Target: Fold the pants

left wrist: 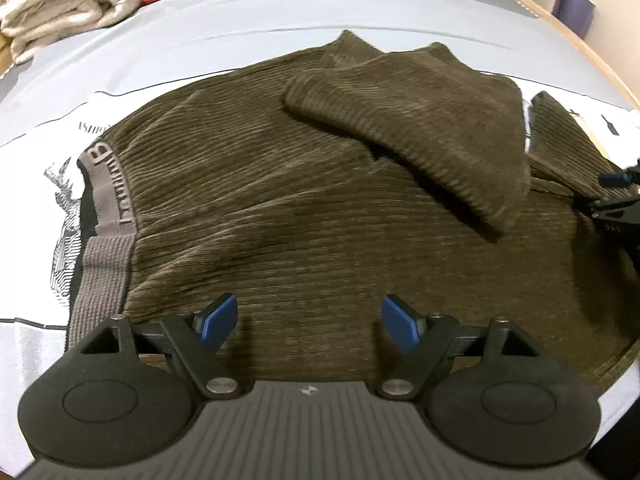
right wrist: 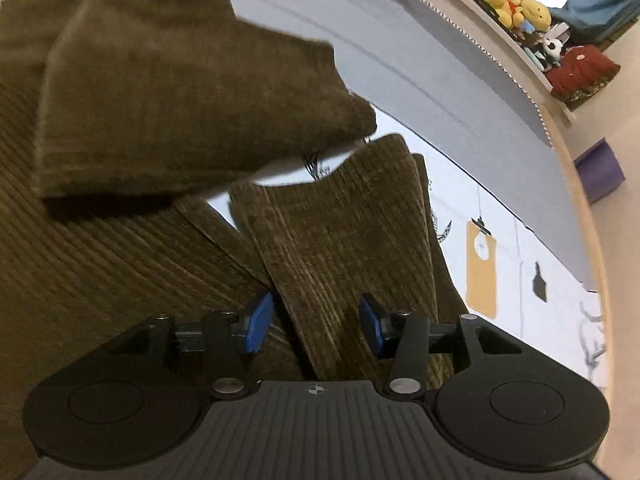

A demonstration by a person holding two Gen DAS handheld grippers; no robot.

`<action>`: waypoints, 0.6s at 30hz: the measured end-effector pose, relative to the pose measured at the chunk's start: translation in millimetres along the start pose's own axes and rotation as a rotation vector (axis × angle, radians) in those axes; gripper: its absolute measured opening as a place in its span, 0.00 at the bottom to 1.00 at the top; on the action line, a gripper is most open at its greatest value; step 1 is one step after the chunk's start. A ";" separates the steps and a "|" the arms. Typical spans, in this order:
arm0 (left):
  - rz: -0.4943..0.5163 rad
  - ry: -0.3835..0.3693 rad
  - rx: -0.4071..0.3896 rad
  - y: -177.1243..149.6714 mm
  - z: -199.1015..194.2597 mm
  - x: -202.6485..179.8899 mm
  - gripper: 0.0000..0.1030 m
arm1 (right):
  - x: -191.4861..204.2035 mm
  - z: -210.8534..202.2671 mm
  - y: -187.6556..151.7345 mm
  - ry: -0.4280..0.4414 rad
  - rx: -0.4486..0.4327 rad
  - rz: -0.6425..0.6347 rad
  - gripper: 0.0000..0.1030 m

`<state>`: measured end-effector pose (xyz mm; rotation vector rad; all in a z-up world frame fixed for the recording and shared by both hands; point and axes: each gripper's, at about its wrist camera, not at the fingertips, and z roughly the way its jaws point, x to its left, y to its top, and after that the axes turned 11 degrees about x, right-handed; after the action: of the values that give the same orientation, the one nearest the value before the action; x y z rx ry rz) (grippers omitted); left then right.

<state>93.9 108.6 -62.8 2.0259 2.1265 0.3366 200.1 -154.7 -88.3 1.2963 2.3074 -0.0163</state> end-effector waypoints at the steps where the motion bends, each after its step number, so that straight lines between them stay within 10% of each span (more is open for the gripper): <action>1: -0.008 0.002 0.002 0.6 0.9 3.7 0.81 | -3.5 2.2 1.4 0.009 0.012 0.024 0.31; 3: -0.027 0.007 0.008 2.2 2.9 10.7 0.81 | -20.3 2.4 1.7 0.064 0.019 0.107 0.09; 11: -0.048 -0.041 -0.003 3.9 -3.9 6.2 0.81 | -174.6 -47.4 -90.9 0.092 -0.218 0.711 0.07; 18: 0.036 -0.046 -0.036 -1.9 -12.7 -17.5 0.81 | -272.6 10.9 -275.8 0.044 0.267 1.329 0.06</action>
<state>89.3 90.7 -51.6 2.0338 2.0442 0.3279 99.3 -526.8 -44.8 2.6898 1.0833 0.1502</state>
